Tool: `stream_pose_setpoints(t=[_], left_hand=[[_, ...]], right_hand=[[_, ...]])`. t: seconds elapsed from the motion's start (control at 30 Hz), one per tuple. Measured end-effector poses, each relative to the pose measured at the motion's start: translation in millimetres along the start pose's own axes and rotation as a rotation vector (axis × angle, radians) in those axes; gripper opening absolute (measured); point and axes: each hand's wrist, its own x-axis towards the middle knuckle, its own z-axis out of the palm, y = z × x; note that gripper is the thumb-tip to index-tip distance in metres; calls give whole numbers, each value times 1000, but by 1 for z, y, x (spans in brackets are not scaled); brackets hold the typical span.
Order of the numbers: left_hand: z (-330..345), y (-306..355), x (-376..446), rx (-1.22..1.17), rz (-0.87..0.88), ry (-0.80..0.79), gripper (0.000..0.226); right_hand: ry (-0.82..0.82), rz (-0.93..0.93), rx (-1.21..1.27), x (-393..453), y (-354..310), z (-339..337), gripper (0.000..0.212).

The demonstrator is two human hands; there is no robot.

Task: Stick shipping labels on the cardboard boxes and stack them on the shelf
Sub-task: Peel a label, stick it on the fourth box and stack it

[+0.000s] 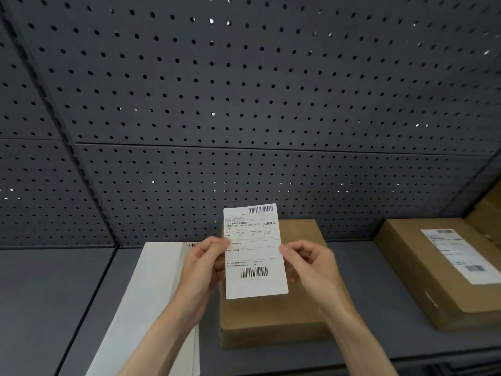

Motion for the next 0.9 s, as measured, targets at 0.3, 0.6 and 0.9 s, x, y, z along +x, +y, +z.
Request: stream_pose_setpoints(t=[0.3,0.6,0.9], left_hand=[[33,-31,31,611,172,55,28],[49,-38,43,1202,268,204,29],[48,-45,48,1379,414,213,30]], right_hand=[[35,87,-161,22,15,-42,20],[-20,150,-393,47,30,-45,19],[23,44,-678,54,34,-38,21]])
